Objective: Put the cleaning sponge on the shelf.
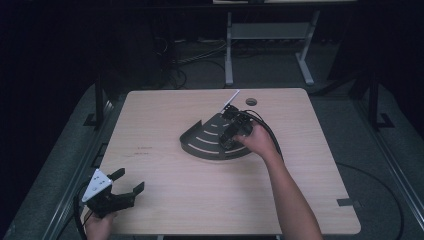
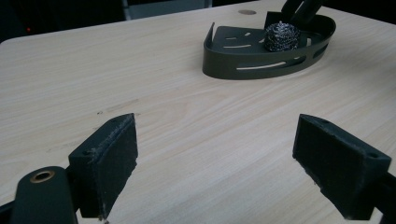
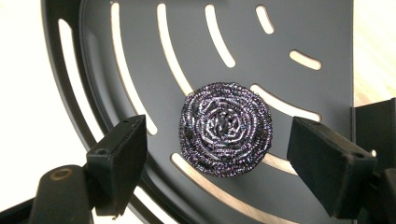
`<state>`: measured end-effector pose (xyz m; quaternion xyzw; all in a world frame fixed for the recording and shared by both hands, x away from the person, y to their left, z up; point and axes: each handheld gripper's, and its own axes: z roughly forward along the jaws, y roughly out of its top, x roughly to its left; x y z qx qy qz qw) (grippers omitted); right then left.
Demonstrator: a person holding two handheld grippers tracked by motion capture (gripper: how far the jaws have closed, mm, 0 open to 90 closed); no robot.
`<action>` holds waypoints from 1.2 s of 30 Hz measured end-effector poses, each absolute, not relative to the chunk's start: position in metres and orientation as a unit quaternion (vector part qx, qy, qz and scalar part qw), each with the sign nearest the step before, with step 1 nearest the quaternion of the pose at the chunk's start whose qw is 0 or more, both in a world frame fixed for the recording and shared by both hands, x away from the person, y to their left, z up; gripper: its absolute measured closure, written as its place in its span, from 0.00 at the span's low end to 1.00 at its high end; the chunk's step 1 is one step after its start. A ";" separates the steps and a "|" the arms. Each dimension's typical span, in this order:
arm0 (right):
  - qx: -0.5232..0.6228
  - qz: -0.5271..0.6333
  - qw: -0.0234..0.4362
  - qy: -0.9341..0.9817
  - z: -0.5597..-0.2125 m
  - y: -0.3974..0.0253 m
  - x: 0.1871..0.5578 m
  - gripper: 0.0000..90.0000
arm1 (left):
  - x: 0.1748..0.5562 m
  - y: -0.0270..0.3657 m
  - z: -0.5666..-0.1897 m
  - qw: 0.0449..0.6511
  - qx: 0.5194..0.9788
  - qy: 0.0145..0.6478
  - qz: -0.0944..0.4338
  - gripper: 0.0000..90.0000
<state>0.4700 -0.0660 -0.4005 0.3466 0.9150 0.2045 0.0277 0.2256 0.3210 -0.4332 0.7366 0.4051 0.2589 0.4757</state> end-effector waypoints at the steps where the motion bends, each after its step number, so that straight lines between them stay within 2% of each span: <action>1: 0.348 0.205 0.028 0.914 -0.399 -0.066 0.469 0.21 | 0.226 0.321 -0.433 0.476 0.736 0.405 0.259 0.15; 36: 0.337 0.214 0.031 0.916 -0.386 -0.091 0.441 0.19 | 0.226 0.319 -0.434 0.473 0.740 0.403 0.258 0.15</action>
